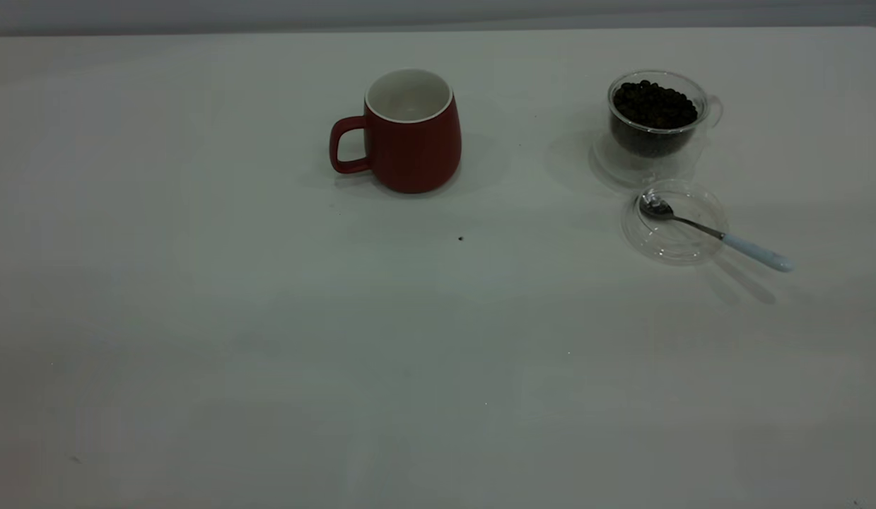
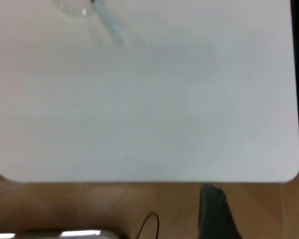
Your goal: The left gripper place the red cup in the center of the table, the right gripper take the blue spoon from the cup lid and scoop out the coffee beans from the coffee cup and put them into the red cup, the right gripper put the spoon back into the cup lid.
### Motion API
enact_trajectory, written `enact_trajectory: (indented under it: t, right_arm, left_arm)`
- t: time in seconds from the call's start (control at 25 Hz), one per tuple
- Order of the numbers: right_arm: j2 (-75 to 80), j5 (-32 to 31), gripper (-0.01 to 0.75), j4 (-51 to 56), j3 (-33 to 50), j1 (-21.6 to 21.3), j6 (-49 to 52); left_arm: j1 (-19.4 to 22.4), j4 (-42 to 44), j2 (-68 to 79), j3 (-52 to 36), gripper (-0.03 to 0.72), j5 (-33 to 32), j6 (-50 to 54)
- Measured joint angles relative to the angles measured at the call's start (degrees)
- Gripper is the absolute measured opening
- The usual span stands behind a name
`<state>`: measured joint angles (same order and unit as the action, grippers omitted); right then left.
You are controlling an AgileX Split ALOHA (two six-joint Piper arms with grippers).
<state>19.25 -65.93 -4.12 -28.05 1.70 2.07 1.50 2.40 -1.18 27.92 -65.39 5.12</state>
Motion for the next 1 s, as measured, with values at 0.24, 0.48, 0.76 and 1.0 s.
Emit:
enact_trajectory:
  t: [0.24,0.48,0.76,1.0]
  right_arm:
    - [-5.32,0.24,0.469,-2.19,0.04,0.0,0.02]
    - [-10.26,0.08,0.469,-2.26,0.04,0.0,0.07]
    - [-18.95,-0.09,0.468,-2.26,0.04,-0.06,0.07]
    - [-20.18,-0.52,0.468,-2.31,0.04,-0.06,0.07]
  left_arm:
    - [0.0,0.0,0.0,0.0,0.445,0.0,0.0]
    - [0.0,0.0,0.0,0.0,0.445,0.0,0.0]
    - [0.0,0.0,0.0,0.0,0.445,0.0,0.0]
    - [0.0,0.0,0.0,0.0,0.445,0.0,0.0]
